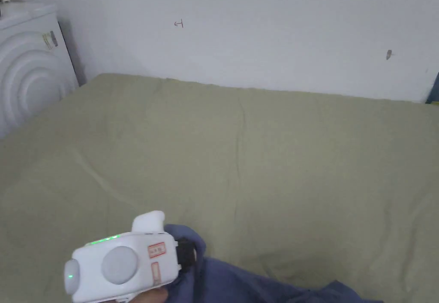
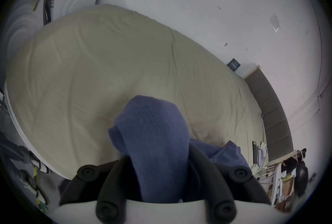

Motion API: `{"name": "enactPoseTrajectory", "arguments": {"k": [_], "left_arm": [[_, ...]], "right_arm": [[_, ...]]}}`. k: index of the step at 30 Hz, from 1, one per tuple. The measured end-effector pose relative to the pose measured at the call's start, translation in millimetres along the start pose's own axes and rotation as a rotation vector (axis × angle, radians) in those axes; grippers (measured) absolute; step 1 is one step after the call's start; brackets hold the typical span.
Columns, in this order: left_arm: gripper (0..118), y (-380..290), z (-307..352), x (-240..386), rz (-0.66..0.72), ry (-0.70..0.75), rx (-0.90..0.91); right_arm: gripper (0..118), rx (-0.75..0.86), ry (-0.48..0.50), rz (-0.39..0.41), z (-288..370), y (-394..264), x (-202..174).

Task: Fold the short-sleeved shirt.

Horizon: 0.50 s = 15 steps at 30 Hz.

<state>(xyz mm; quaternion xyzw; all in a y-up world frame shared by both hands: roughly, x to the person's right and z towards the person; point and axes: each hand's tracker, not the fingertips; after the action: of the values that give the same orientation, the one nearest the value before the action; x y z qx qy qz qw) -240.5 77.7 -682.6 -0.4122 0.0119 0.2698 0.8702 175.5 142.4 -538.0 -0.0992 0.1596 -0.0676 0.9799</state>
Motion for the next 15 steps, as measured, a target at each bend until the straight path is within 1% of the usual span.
{"name": "enactPoseTrajectory", "arguments": {"k": [1, 2, 3, 4, 5, 6, 7, 8, 10, 12, 13, 15], "left_arm": [[17, -6.5, -17.5, 8.3, -0.022, 0.023, -0.033], [22, -9.8, -35.7, 14.2, -0.062, 0.023, -0.062], [38, -13.6, -50.9, 16.6, -0.080, 0.025, -0.085], [79, -15.7, -62.7, 18.0, -0.097, 0.021, -0.113], [106, -15.6, -68.7, 18.8, -0.112, 0.019, -0.143], [114, -16.9, -73.1, 20.7, -0.110, 0.016, -0.170], [113, -15.4, -64.5, 22.1, -0.117, -0.006, -0.178], [113, -13.9, -50.4, 23.8, -0.121, -0.026, -0.145], [113, -7.0, -12.3, 21.9, -0.145, -0.137, -0.025], [113, -0.2, 19.3, 9.9, -0.134, -0.202, 0.097], [113, 3.4, 31.6, 0.6, -0.113, -0.212, 0.151], [113, 9.9, 42.2, -24.2, -0.084, -0.186, 0.155]], "right_arm": [[1, 0.004, 0.001, -0.003, 2.8, 0.0, 1.2], [1, 0.011, 0.001, -0.006, 5.8, -0.2, 2.5], [1, 0.019, 0.001, -0.009, 8.8, -0.3, 4.5], [1, 0.018, -0.001, -0.014, 10.6, 1.2, 5.9], [1, 0.015, -0.001, -0.016, 12.0, 3.4, 6.9], [0, 0.021, 0.001, -0.018, 13.9, 4.6, 7.9], [1, 0.032, -0.002, -0.020, 15.5, 5.9, 8.3], [0, 0.038, -0.003, -0.021, 16.4, 6.8, 8.8], [0, 0.042, -0.006, -0.014, 16.2, 6.3, 8.8], [1, 0.035, -0.012, -0.009, 14.4, 2.6, 8.5], [1, 0.025, -0.010, -0.013, 12.7, -0.2, 8.7], [0, 0.002, -0.008, -0.019, 9.0, -6.5, 7.4]]}}
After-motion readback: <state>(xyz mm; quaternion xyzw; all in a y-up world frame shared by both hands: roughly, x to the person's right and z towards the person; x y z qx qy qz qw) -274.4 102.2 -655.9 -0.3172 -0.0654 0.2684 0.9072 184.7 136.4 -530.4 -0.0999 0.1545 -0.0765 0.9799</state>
